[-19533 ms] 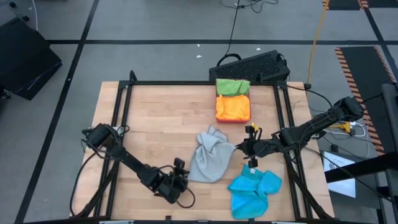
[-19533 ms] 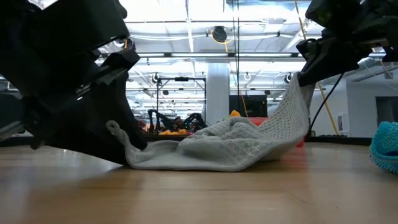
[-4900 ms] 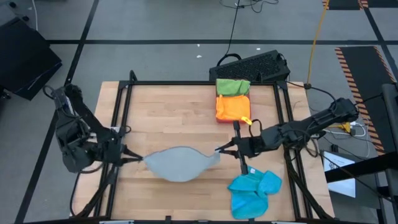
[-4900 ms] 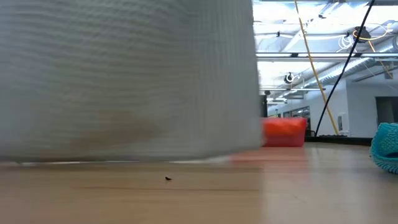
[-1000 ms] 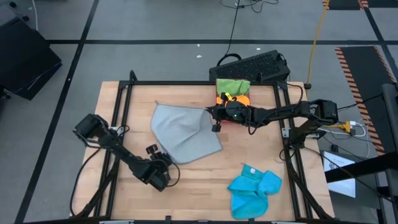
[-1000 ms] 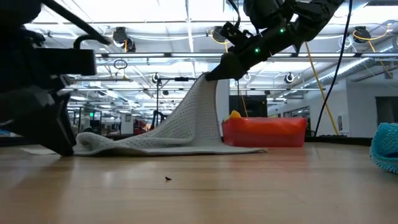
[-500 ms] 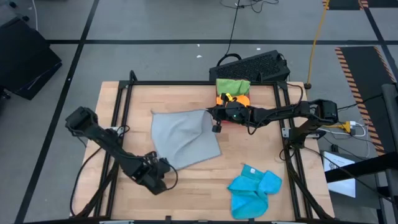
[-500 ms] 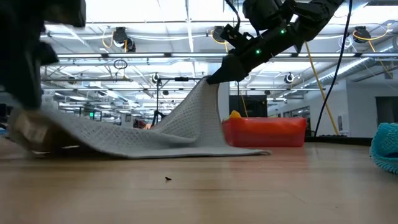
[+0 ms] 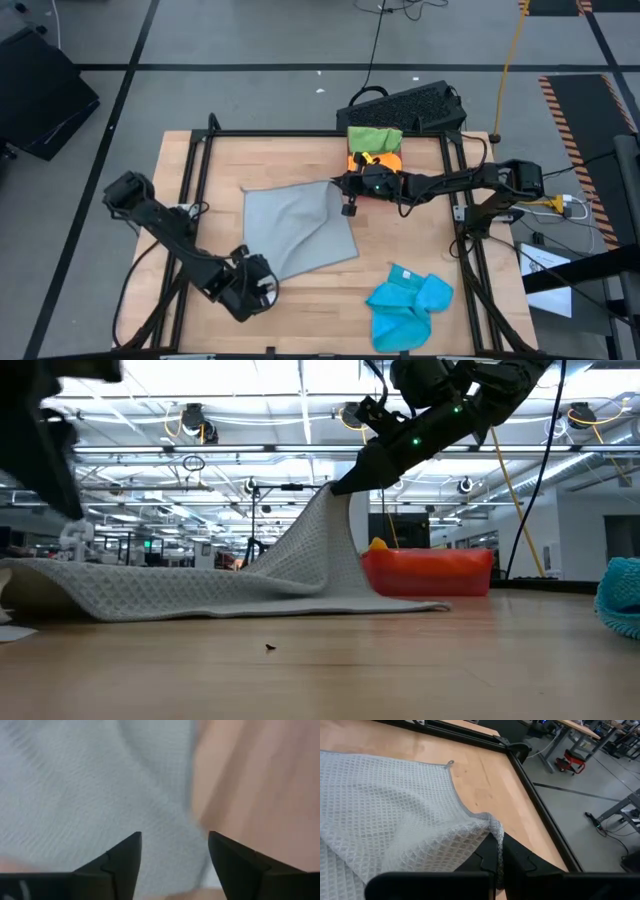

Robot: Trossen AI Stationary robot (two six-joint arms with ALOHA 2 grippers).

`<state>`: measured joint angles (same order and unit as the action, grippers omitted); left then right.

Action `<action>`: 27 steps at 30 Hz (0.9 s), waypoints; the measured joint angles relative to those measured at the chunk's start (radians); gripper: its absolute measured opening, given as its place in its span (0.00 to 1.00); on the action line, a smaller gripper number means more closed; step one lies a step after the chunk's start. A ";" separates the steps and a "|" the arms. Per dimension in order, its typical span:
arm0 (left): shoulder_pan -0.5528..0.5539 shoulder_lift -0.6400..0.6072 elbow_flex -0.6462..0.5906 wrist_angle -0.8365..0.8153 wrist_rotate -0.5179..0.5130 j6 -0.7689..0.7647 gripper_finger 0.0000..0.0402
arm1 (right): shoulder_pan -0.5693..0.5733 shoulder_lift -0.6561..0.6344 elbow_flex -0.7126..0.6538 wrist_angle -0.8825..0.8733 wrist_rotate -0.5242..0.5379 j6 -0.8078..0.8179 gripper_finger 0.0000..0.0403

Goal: Fold microfiber towels
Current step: Fold the gray microfiber cloth

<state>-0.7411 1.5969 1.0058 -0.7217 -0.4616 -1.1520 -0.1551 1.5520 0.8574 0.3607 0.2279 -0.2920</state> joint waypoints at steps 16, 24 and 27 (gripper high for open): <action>-0.154 0.185 -0.018 0.091 -0.089 -0.341 0.43 | 0.000 0.000 0.000 -0.013 0.002 -0.005 0.01; -0.165 0.289 -0.011 0.088 -0.098 -0.407 0.54 | 0.000 0.000 0.000 -0.014 0.002 -0.007 0.01; -0.164 0.269 -0.013 0.073 -0.087 -0.368 0.52 | 0.000 0.000 0.000 -0.014 0.002 -0.008 0.01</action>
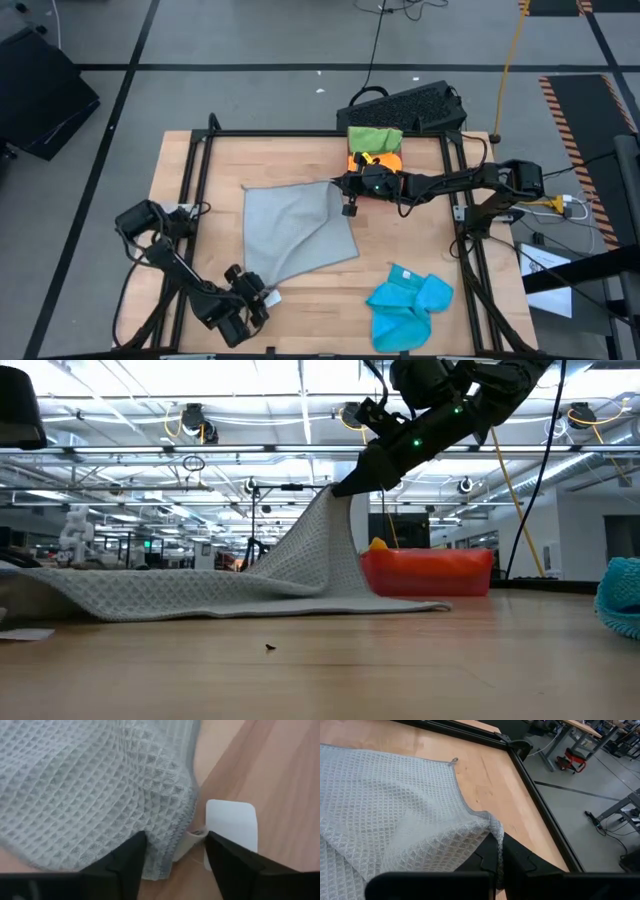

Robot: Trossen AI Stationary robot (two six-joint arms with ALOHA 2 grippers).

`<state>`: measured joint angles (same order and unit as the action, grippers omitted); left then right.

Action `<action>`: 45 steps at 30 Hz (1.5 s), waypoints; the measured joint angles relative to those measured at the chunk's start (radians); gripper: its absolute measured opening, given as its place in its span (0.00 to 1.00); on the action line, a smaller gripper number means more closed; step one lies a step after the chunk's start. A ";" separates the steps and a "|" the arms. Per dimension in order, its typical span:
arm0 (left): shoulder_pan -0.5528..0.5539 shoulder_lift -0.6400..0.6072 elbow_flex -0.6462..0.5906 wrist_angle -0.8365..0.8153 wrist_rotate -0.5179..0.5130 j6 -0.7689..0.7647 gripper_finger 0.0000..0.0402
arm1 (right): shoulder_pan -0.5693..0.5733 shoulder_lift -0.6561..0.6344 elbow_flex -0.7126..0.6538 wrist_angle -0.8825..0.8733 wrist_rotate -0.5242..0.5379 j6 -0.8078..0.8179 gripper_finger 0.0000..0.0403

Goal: Fold microfiber towels
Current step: Fold the gray microfiber cloth

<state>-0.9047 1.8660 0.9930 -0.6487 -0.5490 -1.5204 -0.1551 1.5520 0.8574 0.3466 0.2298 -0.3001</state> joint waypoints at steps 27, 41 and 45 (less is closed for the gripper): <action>0.005 -0.075 0.089 -0.157 0.296 -0.168 0.55 | 0.000 0.000 0.000 -0.021 -0.015 0.009 0.01; 0.017 -0.035 0.089 -0.203 0.204 -0.283 0.42 | 0.000 0.000 0.000 -0.016 -0.026 0.030 0.01; 0.026 -0.035 0.089 -0.239 0.202 -0.316 0.39 | 0.000 0.000 0.000 -0.016 -0.026 0.029 0.01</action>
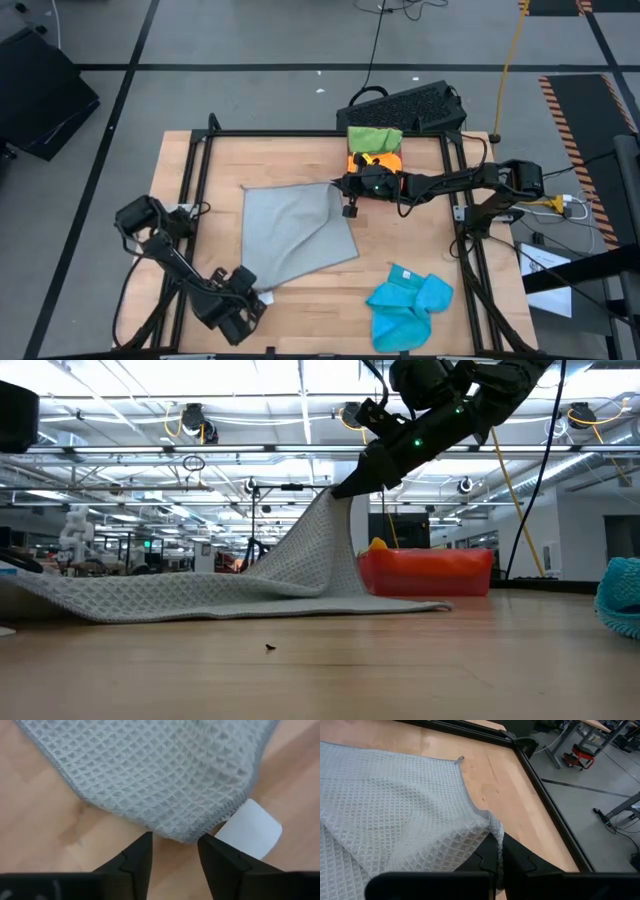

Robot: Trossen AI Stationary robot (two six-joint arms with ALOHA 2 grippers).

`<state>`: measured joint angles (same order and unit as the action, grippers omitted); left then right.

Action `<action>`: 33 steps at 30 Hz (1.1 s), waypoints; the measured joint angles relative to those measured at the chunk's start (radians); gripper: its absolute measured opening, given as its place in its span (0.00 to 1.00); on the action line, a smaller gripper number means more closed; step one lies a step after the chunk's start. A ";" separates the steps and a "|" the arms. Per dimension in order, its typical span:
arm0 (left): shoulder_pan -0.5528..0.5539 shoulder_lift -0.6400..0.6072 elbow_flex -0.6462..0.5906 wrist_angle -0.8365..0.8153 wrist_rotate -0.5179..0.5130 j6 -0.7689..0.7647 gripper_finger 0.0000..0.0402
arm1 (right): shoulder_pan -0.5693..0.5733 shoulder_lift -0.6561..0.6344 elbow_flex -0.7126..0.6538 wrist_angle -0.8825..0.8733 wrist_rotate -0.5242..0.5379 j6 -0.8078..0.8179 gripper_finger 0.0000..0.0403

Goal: Fold microfiber towels
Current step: Fold the gray microfiber cloth

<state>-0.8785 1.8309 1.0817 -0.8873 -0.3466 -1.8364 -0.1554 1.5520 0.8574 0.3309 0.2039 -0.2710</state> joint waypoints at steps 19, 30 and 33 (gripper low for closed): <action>0.027 -0.285 0.001 -0.489 -0.082 0.017 0.38 | 0.007 0.000 0.000 -0.045 -0.026 0.031 0.01; -0.017 -0.155 0.001 -0.298 -0.132 0.033 0.38 | 0.006 0.000 0.000 -0.058 -0.026 0.020 0.01; -0.012 -0.071 0.001 -0.288 -0.076 0.036 0.40 | 0.006 0.000 0.000 -0.062 -0.026 0.020 0.01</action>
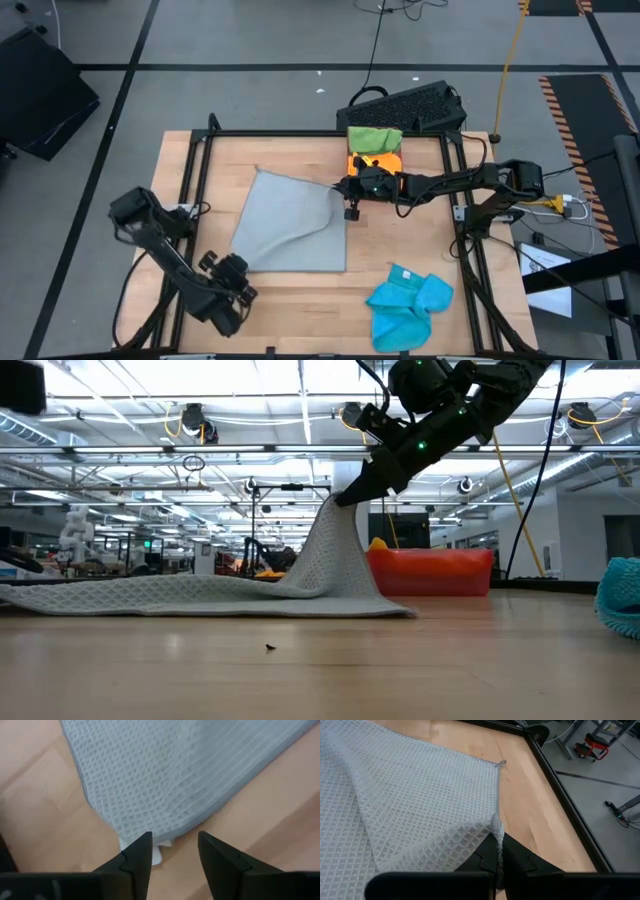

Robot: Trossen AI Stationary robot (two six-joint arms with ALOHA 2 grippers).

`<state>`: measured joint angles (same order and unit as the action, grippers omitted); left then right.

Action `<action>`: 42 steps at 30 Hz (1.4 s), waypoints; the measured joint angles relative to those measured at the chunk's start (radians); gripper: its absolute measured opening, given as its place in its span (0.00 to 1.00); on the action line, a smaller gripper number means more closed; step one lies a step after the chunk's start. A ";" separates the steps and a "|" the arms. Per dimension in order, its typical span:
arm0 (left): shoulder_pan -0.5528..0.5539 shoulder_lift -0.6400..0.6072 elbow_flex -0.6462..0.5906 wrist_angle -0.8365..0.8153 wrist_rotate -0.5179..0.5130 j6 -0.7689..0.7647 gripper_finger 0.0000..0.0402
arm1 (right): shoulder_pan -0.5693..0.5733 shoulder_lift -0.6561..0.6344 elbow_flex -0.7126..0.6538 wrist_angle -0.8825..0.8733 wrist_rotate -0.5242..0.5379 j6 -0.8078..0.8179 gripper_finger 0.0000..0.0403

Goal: Fold microfiber towels
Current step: Fold the gray microfiber cloth

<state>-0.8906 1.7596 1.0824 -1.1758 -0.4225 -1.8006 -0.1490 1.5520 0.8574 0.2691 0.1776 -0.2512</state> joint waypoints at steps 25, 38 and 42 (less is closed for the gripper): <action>0.013 0.196 -0.032 -0.179 -0.021 0.098 0.33 | 0.000 0.000 0.000 -0.009 0.000 -0.025 0.01; 0.130 0.157 0.080 -0.281 0.058 0.557 0.01 | 0.000 0.000 0.000 -0.066 -0.055 -0.060 0.01; 0.127 0.156 0.200 -0.281 0.270 0.687 0.03 | 0.000 0.000 0.000 -0.096 -0.056 -0.084 0.01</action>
<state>-0.7635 1.9160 1.2824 -1.4569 -0.1529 -1.1138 -0.1490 1.5520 0.8574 0.1728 0.1216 -0.3355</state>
